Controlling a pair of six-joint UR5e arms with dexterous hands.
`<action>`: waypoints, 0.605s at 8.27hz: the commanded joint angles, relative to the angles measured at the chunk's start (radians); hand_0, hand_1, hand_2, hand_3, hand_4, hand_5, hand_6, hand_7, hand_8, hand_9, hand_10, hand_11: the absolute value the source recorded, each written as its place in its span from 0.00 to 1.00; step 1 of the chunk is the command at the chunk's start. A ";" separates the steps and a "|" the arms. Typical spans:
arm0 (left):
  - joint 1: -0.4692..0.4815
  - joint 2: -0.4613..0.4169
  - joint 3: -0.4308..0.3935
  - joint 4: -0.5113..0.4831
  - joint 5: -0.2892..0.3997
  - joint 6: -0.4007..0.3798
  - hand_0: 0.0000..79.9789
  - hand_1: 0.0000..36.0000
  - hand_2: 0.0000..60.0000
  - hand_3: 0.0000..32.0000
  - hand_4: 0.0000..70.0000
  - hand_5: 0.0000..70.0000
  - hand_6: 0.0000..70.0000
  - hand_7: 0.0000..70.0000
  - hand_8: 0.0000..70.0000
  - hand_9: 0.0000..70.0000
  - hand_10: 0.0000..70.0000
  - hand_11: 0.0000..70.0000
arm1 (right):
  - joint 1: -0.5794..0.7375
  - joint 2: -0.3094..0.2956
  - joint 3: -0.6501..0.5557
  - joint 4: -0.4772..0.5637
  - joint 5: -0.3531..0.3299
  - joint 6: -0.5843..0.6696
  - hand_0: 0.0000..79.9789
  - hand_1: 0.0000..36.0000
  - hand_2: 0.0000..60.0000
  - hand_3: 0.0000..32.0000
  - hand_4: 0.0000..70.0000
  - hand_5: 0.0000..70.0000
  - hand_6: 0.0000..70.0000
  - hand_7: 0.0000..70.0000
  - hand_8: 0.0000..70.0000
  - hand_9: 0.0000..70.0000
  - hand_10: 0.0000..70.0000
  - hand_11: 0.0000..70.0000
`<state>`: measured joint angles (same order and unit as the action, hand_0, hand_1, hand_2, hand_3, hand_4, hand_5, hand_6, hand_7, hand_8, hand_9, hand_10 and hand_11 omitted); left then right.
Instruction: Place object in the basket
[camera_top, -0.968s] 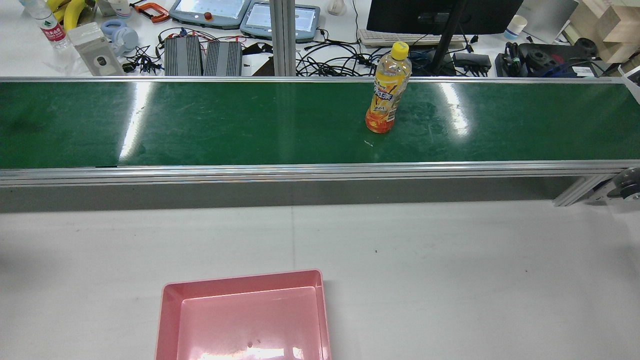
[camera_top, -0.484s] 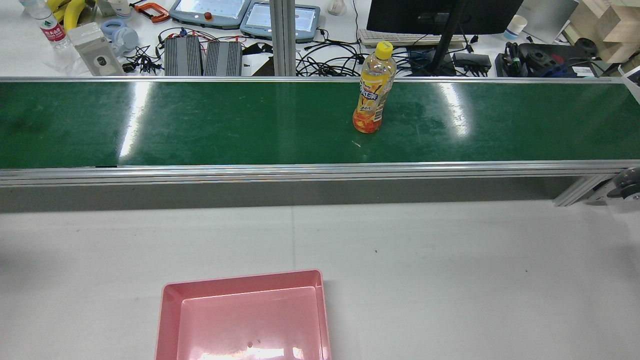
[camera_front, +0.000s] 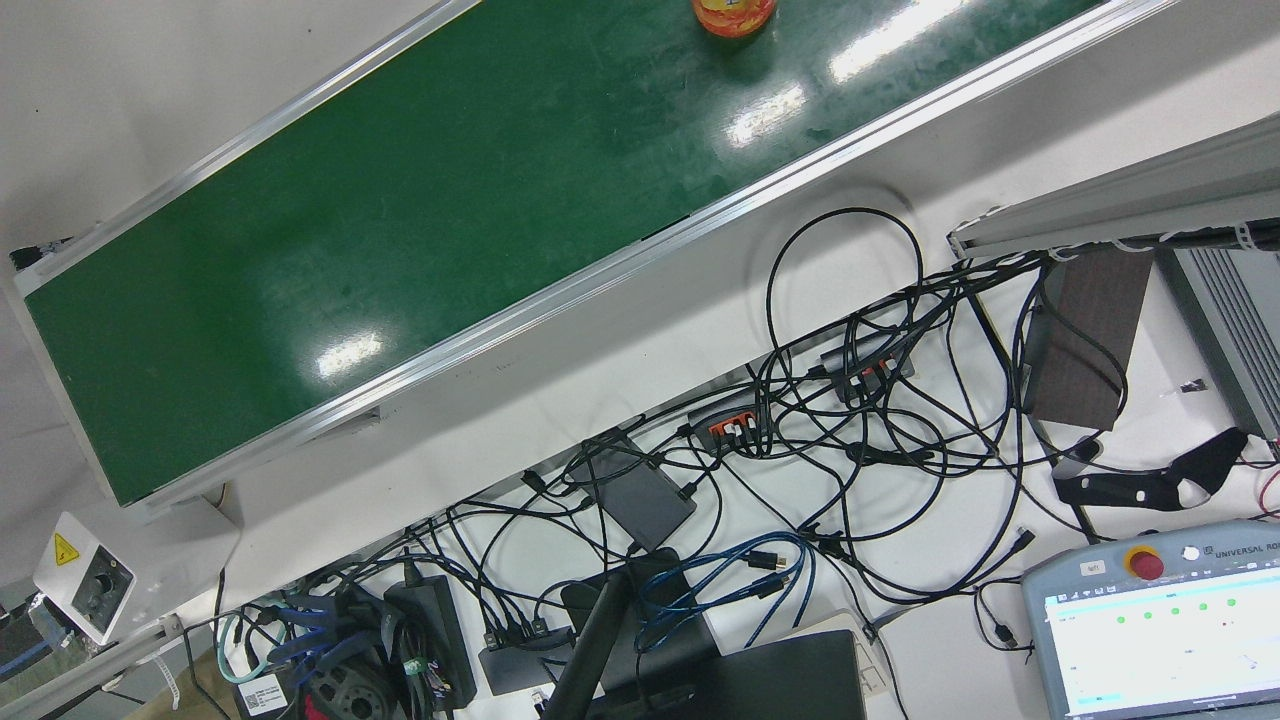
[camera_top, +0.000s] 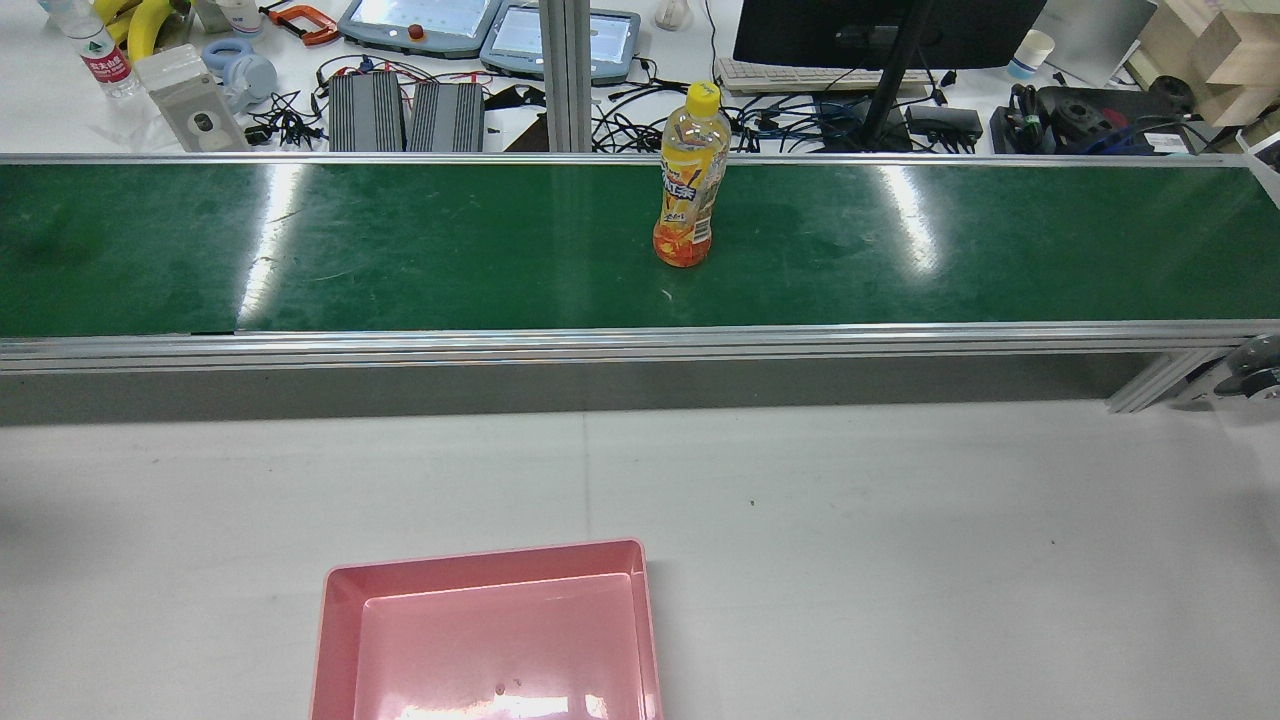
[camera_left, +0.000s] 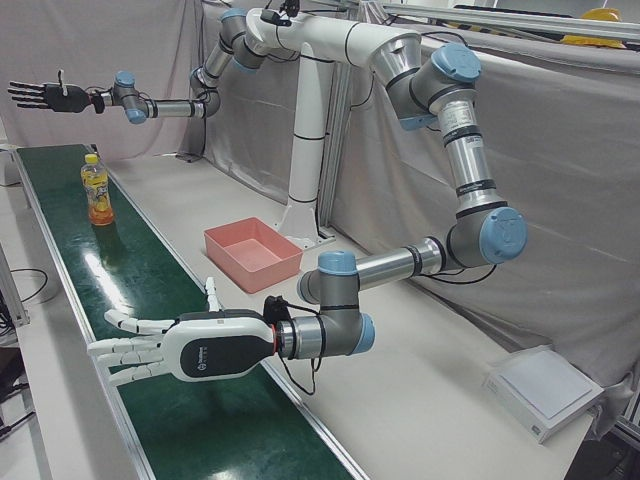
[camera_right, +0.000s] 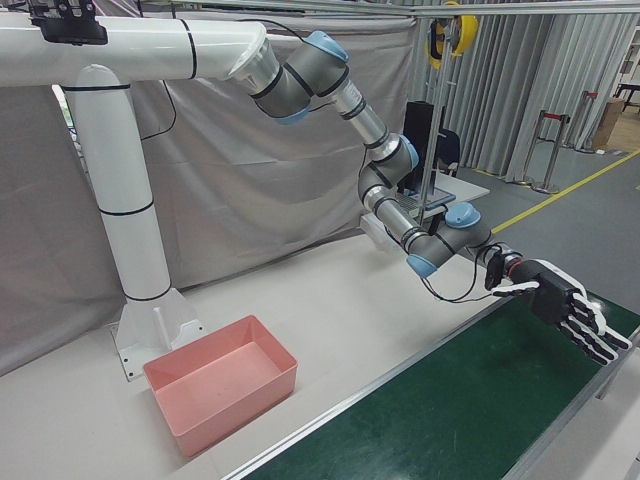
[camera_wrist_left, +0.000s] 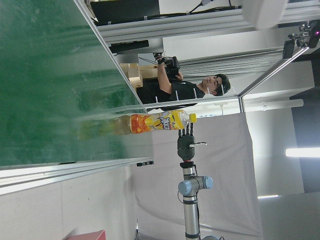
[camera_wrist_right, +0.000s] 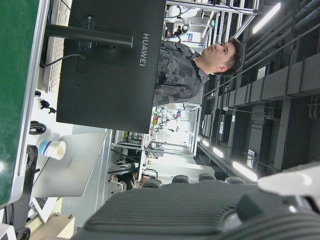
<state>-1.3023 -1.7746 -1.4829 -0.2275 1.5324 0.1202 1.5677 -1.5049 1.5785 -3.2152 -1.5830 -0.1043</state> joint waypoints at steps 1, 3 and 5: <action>0.000 0.001 0.000 -0.001 0.000 -0.001 0.83 0.39 0.00 0.19 0.13 0.28 0.00 0.03 0.09 0.04 0.00 0.02 | 0.000 0.002 0.000 0.000 0.001 0.000 0.00 0.00 0.00 0.00 0.00 0.00 0.00 0.00 0.00 0.00 0.00 0.00; 0.000 0.000 -0.003 -0.001 0.000 -0.001 0.83 0.39 0.00 0.25 0.12 0.28 0.00 0.03 0.08 0.04 0.00 0.02 | 0.000 0.000 0.000 0.000 0.001 0.000 0.00 0.00 0.00 0.00 0.00 0.00 0.00 0.00 0.00 0.00 0.00 0.00; 0.002 0.000 -0.010 -0.001 0.000 -0.001 0.84 0.39 0.00 0.26 0.12 0.28 0.00 0.03 0.09 0.04 0.00 0.02 | 0.000 0.000 0.000 0.000 0.001 0.000 0.00 0.00 0.00 0.00 0.00 0.00 0.00 0.00 0.00 0.00 0.00 0.00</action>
<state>-1.3023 -1.7743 -1.4873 -0.2278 1.5325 0.1197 1.5677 -1.5046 1.5785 -3.2152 -1.5816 -0.1043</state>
